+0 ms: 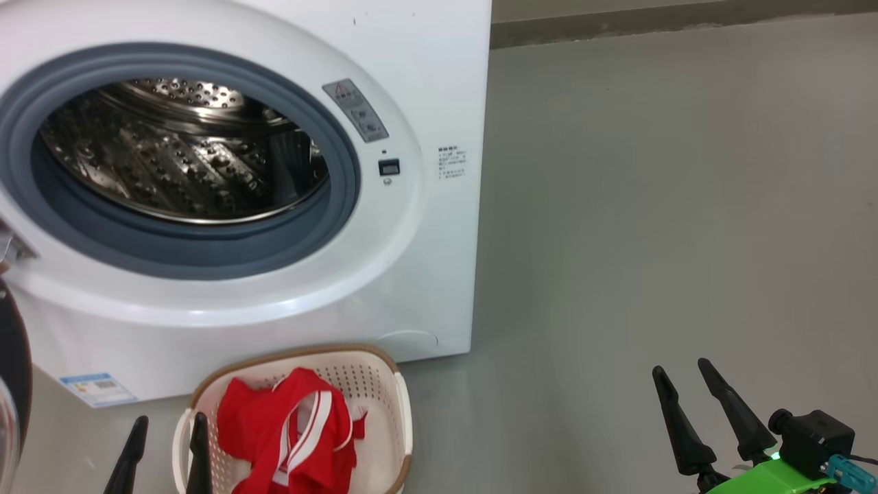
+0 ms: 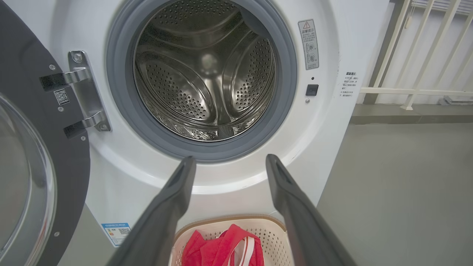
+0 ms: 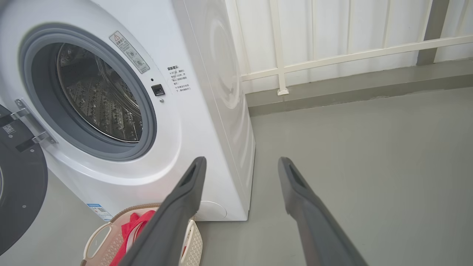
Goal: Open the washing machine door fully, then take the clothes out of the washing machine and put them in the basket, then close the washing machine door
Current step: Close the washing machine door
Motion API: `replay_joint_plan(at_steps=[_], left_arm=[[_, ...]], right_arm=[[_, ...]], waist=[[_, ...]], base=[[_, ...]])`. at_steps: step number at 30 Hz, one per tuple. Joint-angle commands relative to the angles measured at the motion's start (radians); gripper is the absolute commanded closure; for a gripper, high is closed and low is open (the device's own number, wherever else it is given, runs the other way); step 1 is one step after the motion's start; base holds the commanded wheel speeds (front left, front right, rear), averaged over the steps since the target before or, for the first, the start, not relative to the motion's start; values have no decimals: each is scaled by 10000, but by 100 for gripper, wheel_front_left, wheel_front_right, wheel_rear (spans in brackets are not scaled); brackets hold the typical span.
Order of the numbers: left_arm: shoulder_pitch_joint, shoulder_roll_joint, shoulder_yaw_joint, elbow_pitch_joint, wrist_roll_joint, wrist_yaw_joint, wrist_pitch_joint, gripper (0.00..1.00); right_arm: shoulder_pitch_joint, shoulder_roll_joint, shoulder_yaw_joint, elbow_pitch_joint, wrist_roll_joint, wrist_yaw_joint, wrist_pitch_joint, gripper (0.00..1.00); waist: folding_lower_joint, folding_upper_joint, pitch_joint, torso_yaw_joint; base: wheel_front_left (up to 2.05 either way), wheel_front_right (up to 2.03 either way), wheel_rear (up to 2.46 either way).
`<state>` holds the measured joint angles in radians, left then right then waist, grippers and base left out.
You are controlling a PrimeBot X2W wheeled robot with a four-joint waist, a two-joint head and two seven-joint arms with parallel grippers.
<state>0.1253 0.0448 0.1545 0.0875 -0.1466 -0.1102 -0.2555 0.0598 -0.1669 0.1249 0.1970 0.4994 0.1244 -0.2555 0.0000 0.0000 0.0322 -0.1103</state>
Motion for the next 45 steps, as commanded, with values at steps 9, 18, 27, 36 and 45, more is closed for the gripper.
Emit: replay_joint_plan(at_steps=[9,18,27,36,45], left_arm=[[-102,55,234,-475,-136,99,-63,0],[-178,55,226,-412,-216,120,-63,0],[-331,55,178,-215,-412,241,-63,0],[-135,55,176,-49,-692,593,-63,0],[118,55,63,-103,-964,889,-63,0]], right_arm=[[-198,-206,198,-248,-65,63,-63,0],[-221,-193,196,-232,-73,63,-63,0],[-303,-245,301,-232,-86,63,-63,0],[-550,-502,803,-234,-24,63,-63,0],[-921,-747,1411,-115,33,63,-63,0]], waist=[[0,0,50,53],[0,0,85,68],[0,0,132,402],[0,0,126,1442],[0,0,134,2725]], base=[[-139,139,0],[-27,27,0],[0,0,0],[0,0,0],[0,0,0]])
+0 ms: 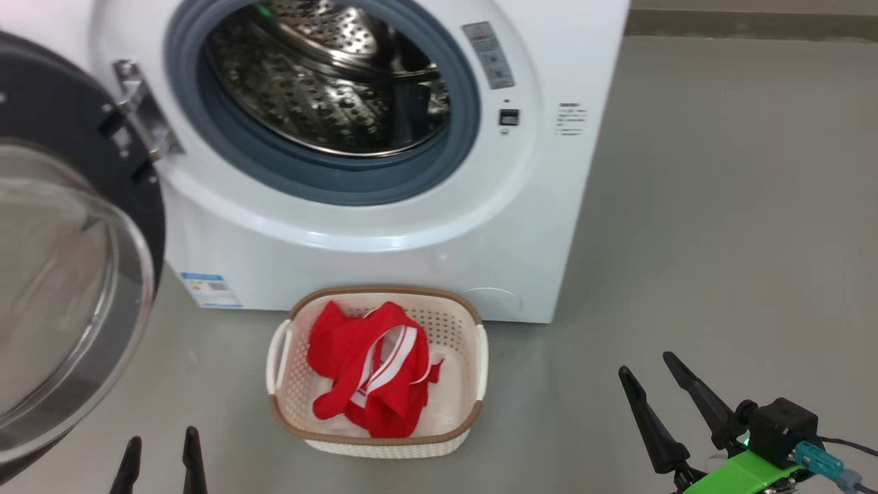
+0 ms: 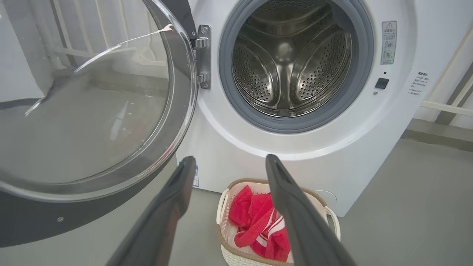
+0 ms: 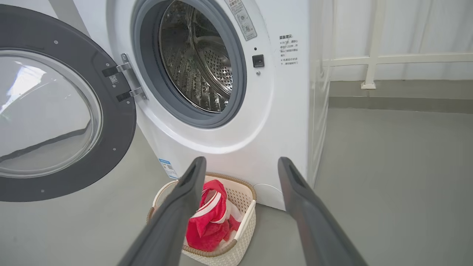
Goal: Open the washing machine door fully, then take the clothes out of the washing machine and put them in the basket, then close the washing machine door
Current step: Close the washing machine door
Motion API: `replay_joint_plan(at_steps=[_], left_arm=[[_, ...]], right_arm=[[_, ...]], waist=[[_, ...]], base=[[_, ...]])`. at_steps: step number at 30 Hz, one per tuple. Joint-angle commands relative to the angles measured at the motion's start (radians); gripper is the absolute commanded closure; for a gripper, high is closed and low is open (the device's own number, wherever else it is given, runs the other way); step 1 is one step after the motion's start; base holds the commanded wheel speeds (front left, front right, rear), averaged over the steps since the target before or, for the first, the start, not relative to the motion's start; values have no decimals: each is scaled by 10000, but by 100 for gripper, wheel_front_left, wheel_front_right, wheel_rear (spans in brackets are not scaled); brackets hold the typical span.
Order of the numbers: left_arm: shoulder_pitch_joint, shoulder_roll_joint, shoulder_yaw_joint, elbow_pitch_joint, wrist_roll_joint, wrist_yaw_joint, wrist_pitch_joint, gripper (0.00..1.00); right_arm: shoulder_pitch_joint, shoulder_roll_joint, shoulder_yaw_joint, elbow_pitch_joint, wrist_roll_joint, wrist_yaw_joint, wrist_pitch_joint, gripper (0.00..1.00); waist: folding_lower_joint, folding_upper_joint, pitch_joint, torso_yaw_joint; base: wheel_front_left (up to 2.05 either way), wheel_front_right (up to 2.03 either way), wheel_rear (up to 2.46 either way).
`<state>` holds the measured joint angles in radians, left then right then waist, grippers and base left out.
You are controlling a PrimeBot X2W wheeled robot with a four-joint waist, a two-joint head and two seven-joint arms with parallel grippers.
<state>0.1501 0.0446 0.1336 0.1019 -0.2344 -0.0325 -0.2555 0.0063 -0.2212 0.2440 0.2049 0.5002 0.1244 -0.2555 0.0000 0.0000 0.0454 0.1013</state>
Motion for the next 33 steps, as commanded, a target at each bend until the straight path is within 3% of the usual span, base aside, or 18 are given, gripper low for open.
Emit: replay_joint_plan(at_steps=[1,19,33], left_arm=[[-130,57,272,-247,-86,112,-63,0],[257,57,-160,-293,-482,461,-63,0],[643,56,-298,-491,-713,743,-63,0]], right_arm=[[-386,-205,220,-194,25,63,-63,0],[-639,-380,1037,27,176,63,-63,0],[-690,-272,1418,131,233,63,-63,0]], waist=[[0,0,3,608],[0,0,-426,2760],[0,0,-703,3458]], base=[[0,0,0],[0,0,0],[0,0,0]])
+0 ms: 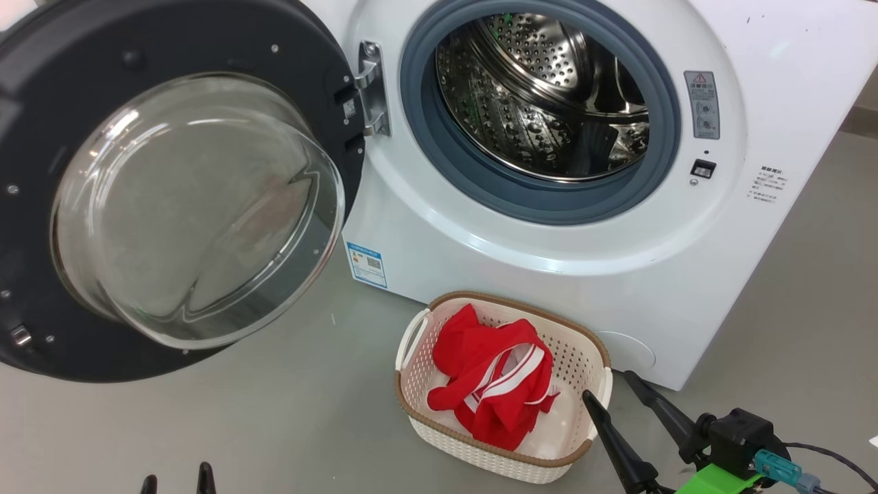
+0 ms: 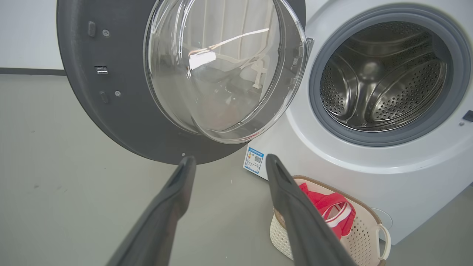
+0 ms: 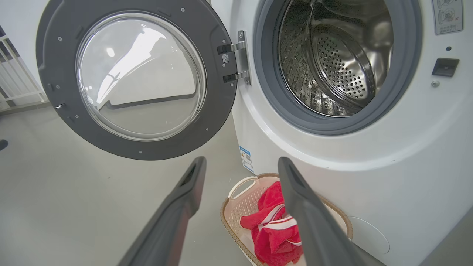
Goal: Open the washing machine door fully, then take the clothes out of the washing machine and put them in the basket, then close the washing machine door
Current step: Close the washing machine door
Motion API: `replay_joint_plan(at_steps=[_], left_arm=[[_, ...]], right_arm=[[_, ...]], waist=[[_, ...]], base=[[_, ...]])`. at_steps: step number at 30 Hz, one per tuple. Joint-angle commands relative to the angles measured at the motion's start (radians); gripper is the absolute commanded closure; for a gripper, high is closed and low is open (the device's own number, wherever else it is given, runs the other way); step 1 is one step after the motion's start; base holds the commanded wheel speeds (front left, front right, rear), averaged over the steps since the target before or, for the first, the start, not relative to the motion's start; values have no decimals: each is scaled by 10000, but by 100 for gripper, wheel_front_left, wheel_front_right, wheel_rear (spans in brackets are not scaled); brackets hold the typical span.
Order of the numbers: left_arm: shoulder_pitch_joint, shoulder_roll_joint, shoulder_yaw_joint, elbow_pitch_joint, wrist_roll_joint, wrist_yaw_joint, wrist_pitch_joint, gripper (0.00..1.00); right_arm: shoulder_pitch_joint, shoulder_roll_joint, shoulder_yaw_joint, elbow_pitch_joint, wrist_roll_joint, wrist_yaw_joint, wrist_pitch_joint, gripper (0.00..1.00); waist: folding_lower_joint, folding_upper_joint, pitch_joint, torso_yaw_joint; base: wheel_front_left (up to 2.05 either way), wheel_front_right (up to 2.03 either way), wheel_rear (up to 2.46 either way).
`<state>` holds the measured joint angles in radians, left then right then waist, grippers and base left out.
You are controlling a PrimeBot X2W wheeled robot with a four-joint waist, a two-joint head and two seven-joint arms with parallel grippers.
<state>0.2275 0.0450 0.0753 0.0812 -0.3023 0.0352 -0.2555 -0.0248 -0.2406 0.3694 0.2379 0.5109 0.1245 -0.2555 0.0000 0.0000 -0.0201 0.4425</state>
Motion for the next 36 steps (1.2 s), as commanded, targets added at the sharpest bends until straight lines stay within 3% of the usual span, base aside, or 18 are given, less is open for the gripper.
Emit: replay_joint_plan(at_steps=[1,14,15,16,17,19,23,28,36], left_arm=[[-96,53,276,-305,-41,83,-63,0],[22,53,219,-577,-215,221,-63,0],[9,53,235,-617,-270,221,-63,15],[-12,53,258,-667,-369,215,-63,48],[-36,53,285,-720,-493,207,-63,72],[-120,53,353,-887,-646,139,-63,100],[-496,53,751,-1566,-783,-114,-63,100],[-1898,191,2227,-2995,-476,-930,-63,100],[-5073,1487,4184,-3238,-1204,-1587,-63,100]], right_arm=[[-372,-74,178,-195,130,62,-63,0],[-417,-103,273,-193,194,62,-63,0],[-417,-98,273,-192,196,62,-63,0],[-418,-93,273,-190,197,62,-63,0],[-417,-86,268,-191,198,62,-63,0],[-401,-59,228,-198,199,62,-63,0],[-282,17,87,-232,180,62,-63,0],[-73,129,-106,-281,129,62,-63,0],[-153,164,-173,-319,72,62,-63,0]], waist=[[0,0,-71,63],[0,0,-72,151],[0,0,-68,139],[0,0,-64,122],[0,0,-60,105],[0,0,-55,70],[0,0,-60,-3],[0,0,0,-169],[0,0,282,-578]], base=[[0,0,0],[0,0,0],[0,0,0],[0,0,0],[0,0,0],[0,0,0],[0,0,0],[0,0,0],[0,0,0]])
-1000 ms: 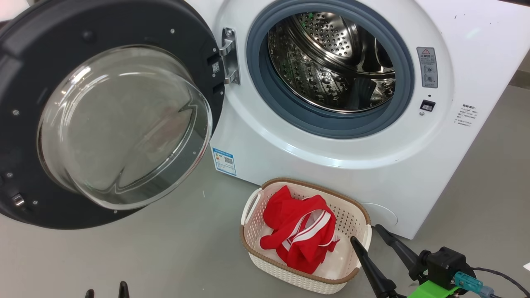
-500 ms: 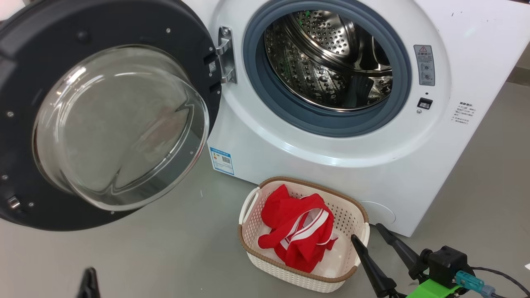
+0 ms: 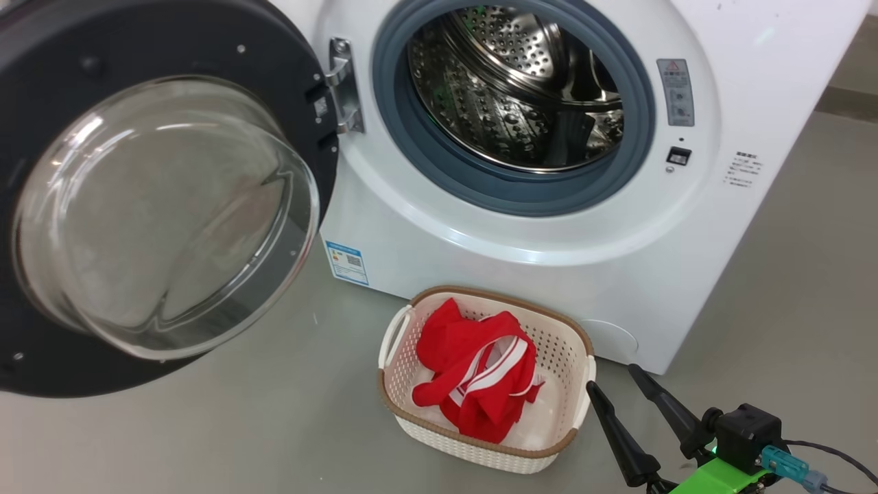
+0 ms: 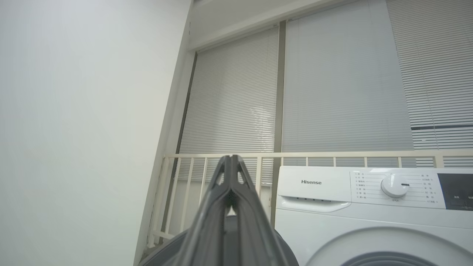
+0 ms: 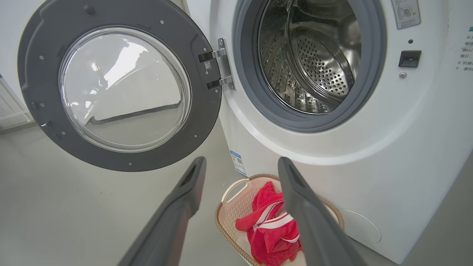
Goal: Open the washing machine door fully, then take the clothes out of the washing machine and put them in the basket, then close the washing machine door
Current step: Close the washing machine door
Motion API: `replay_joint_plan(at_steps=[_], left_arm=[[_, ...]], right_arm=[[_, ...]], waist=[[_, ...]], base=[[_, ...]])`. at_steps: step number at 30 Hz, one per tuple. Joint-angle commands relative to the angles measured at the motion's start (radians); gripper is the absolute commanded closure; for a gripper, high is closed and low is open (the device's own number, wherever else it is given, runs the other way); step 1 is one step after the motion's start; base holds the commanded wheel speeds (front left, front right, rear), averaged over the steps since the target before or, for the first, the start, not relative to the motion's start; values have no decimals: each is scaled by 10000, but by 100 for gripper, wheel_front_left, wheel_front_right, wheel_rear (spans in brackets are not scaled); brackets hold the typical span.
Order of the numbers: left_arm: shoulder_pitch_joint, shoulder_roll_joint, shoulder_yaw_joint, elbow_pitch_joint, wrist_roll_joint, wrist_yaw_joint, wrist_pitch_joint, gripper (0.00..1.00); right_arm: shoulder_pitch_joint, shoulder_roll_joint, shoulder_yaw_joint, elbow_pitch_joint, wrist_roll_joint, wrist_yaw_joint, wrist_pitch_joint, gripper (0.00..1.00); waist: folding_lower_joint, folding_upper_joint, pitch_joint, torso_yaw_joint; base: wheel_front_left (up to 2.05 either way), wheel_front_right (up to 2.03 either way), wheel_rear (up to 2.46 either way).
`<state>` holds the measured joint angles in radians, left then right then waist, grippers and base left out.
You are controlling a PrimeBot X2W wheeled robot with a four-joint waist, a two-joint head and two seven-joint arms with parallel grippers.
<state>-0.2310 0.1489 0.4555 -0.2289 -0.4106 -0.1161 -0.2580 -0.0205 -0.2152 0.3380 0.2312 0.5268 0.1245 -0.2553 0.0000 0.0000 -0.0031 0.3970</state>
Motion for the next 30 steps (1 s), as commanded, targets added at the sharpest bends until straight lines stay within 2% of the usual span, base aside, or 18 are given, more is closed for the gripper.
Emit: replay_joint_plan(at_steps=[1,6,12,18,20,21,26,30], left_arm=[[-857,658,528,40,-284,-96,-38,100],[-2499,1879,1001,1367,-1319,-139,-38,100],[-3968,3333,1063,4312,-3217,-143,330,100],[-5354,4573,1486,7723,-4996,-144,2156,100],[-5676,4981,1403,8682,-5176,-87,2834,100],[-5676,4981,1403,8682,-5176,-87,2834,100],[-6314,5706,1000,10685,-5645,156,5234,100],[-6539,6089,751,11566,-5727,378,6468,100]], right_arm=[[-215,-88,128,-256,-94,62,-65,0],[-302,-93,80,-292,-138,62,-65,0],[-389,-97,45,-322,-192,62,-65,0],[-584,-69,175,-307,-245,62,-65,0],[-617,-67,216,-291,-238,62,-65,0],[-617,-67,216,-291,-238,62,-65,0],[-668,-110,358,-250,-219,62,-65,0],[-705,-159,434,-256,-211,62,-65,0]], waist=[[0,0,155,-173],[0,0,403,-408],[0,0,693,-542],[0,0,1042,-612],[0,0,1113,-616],[0,0,1113,-616],[0,0,1278,-639],[0,0,1396,-664]], base=[[0,0,0],[0,0,0],[0,0,0],[0,0,0],[0,0,0],[0,0,0],[0,0,0],[0,0,0]])
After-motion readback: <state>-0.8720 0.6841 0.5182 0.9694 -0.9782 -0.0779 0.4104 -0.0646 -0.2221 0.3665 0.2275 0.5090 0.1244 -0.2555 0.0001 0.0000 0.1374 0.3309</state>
